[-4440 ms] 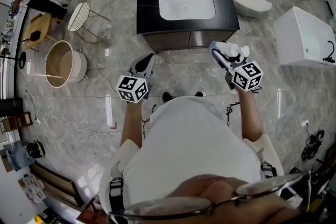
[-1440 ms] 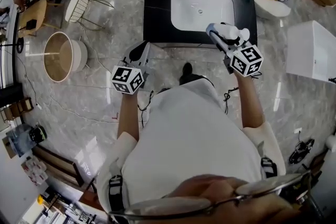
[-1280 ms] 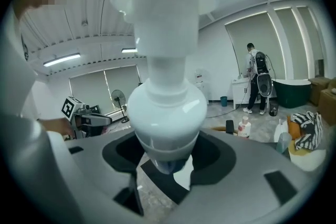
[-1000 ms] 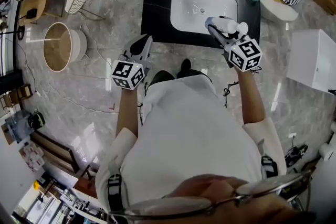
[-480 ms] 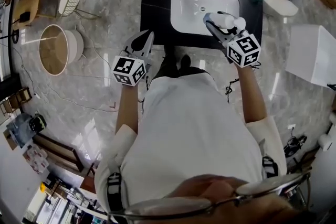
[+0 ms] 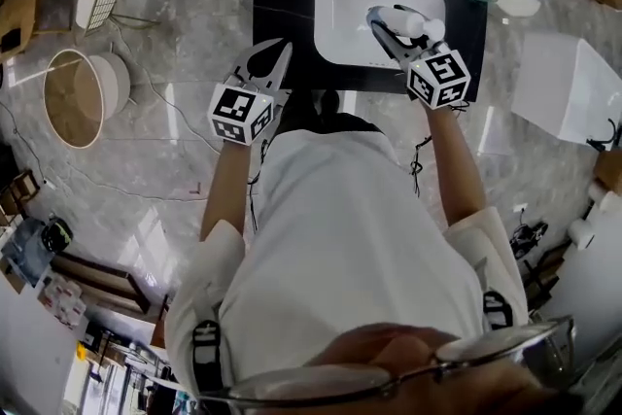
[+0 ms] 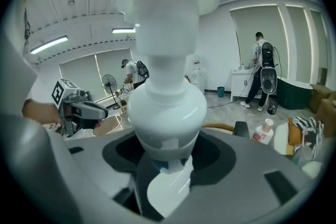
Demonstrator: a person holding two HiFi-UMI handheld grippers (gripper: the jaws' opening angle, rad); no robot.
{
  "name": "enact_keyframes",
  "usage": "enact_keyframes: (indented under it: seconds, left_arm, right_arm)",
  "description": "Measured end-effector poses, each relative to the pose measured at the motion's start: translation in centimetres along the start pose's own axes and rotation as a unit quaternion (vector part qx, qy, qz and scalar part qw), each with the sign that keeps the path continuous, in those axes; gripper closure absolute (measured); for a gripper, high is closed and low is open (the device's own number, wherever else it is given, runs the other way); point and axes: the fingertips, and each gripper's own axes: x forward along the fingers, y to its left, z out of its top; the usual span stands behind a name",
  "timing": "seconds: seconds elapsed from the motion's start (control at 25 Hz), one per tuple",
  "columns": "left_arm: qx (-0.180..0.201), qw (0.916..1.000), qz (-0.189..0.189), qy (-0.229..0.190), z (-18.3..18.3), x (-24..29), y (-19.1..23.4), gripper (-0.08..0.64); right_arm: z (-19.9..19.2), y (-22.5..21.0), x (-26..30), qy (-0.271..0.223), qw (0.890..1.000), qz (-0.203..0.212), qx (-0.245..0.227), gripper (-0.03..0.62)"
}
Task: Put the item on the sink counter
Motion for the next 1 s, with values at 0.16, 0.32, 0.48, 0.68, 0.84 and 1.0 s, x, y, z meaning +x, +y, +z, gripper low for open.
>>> enact_keyframes:
  seconds: [0.16, 0.32, 0.48, 0.68, 0.84, 1.0]
  left_arm:
    - [-0.001, 1.0, 0.0, 0.008, -0.7, 1.6, 2.1, 0.555]
    - [-0.01, 0.9998, 0.0, 0.017, -1.5, 3.3, 3.2, 0.555]
    - [-0.024, 0.9995, -0.006, 0.019, -1.9, 4.5, 4.3, 0.555]
    - [-0.026, 0.9994, -0.006, 0.02, -2.2, 6.4, 6.0, 0.555]
    - [-0.036, 0.999, -0.006, 0.027, -2.5, 7.8, 7.1, 0.555]
    - [-0.034, 0.9987, -0.002, 0.038, -2.8, 9.3, 8.2, 0.555]
  right_arm:
    - [0.1, -1.7, 3.9, 0.006, 1.0, -0.008, -0.02, 0.336]
    - [-0.5, -3.9, 7.7, 0.024, 0.999, -0.009, -0.036, 0.336]
    - [-1.4, -5.6, 12.2, 0.047, 0.997, -0.007, -0.053, 0.336]
    - [-3.1, -7.6, 17.4, 0.077, 0.993, -0.013, -0.087, 0.336]
    - [-5.2, -9.5, 21.3, 0.106, 0.989, -0.023, -0.098, 0.336]
    - [-7.3, -11.0, 24.3, 0.13, 0.986, -0.027, -0.098, 0.336]
